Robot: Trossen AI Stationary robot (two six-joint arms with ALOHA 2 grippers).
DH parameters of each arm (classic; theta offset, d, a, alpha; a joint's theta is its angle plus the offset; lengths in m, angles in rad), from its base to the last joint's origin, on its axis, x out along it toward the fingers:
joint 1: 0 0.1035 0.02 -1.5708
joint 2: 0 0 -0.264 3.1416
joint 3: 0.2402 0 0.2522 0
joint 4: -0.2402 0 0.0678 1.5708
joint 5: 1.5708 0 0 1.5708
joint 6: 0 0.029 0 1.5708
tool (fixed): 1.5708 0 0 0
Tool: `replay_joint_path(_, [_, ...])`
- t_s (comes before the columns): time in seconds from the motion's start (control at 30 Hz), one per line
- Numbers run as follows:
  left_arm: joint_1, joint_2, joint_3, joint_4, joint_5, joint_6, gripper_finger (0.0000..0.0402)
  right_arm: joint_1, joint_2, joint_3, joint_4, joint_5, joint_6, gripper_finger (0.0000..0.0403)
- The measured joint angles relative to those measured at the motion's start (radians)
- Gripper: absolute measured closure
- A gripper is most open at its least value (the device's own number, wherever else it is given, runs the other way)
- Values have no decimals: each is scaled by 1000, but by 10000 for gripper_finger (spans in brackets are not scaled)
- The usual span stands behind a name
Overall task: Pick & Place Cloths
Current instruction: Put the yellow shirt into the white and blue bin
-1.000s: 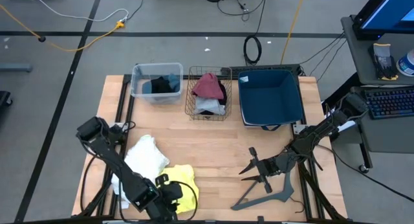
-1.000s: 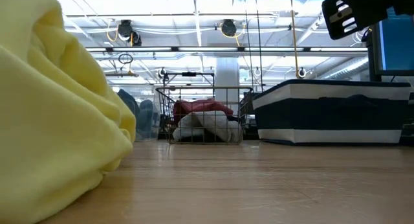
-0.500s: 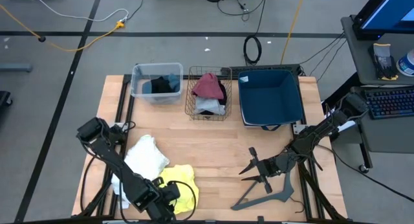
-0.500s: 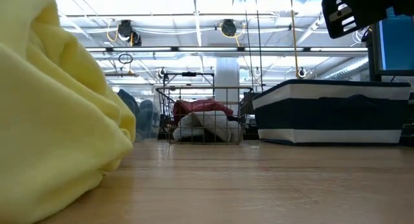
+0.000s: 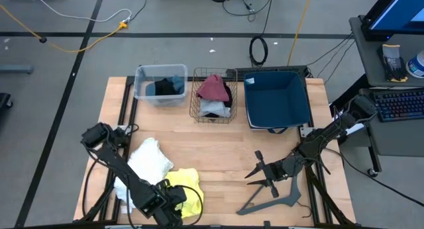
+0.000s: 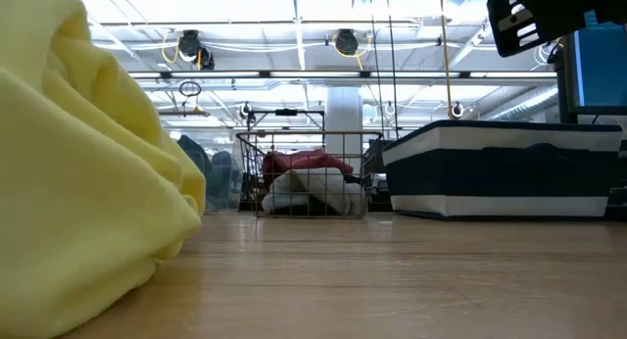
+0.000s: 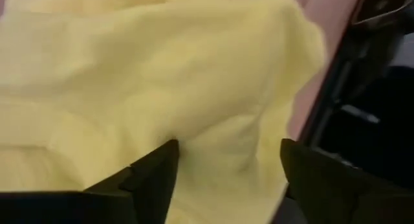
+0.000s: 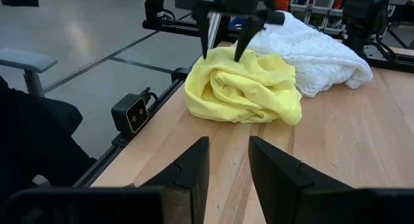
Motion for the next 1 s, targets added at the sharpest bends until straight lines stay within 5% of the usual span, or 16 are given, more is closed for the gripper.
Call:
replay_joint_path(0.23, [15,124,0,2,10,116,84,0,0,0,0,0,0,303])
replay_joint_path(0.57, [29,247,11,2,-6,229,119,0,0,0,0,1,0,303])
replay_joint_path(0.77, [33,249,9,4,-66,244,197,0,0,0,1,1,0,303])
replay_joint_path(1.0, [60,251,8,14,-127,310,352,0,0,0,0,1,0,303])
